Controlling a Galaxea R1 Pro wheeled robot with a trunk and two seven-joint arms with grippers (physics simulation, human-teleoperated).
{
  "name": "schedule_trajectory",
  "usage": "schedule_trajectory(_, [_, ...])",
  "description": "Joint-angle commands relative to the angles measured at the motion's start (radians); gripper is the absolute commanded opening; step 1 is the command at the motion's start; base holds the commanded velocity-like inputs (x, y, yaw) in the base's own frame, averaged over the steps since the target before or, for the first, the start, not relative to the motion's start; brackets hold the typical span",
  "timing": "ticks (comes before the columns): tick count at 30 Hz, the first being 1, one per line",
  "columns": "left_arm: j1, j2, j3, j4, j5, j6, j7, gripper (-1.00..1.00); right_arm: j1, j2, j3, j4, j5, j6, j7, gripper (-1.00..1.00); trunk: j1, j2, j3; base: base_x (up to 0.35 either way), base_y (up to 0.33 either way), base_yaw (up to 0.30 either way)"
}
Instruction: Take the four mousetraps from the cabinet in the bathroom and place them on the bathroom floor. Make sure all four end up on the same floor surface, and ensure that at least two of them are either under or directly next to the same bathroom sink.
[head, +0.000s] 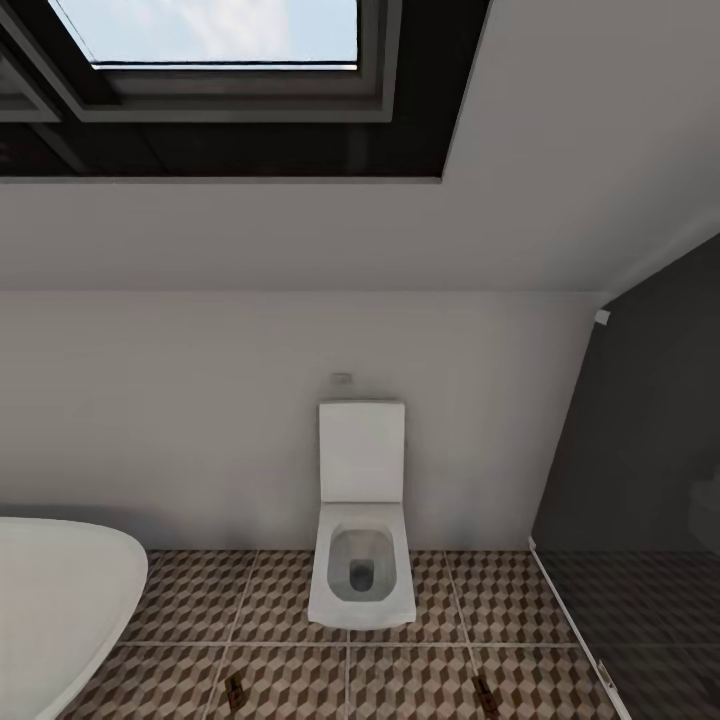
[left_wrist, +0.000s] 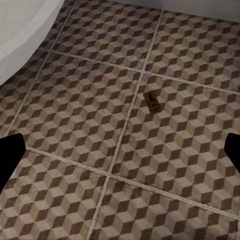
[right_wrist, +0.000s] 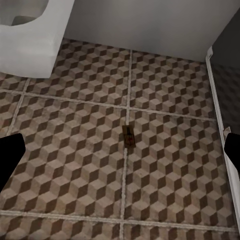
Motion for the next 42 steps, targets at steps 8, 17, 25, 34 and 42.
schedule_trajectory(8, [-0.001,0.0,0.004,0.004,0.007,-0.005,-0.007,1.0,-0.001,0.0,0.006,0.003,0.0,-0.005,-0.002,1.0,0.0,-0.001,0.0,0.0,0.0,0.0])
schedule_trajectory(17, [-0.001,0.0,0.004,0.004,0.007,-0.005,-0.007,1.0,-0.001,0.0,0.006,0.003,0.0,-0.005,-0.002,1.0,0.0,-0.001,0.0,0.0,0.0,0.0])
schedule_trajectory(25, [-0.001,0.0,0.004,0.004,0.007,-0.005,-0.007,1.0,-0.001,0.0,0.006,0.004,0.0,-0.005,-0.002,1.0,0.0,-0.001,0.0,0.0,0.0,0.0])
schedule_trajectory(34, [-0.001,0.002,0.004,0.004,0.007,-0.005,-0.007,1.0,-0.001,0.0,0.006,0.004,0.0,-0.005,-0.002,1.0,0.0,-0.001,0.0,0.0,0.0,0.0])
schedule_trajectory(42, [-0.001,0.001,0.004,0.004,0.007,-0.006,-0.007,1.0,-0.001,0.0,0.006,0.004,0.0,-0.005,-0.002,1.0,0.0,-0.001,0.0,0.0,0.0,0.0])
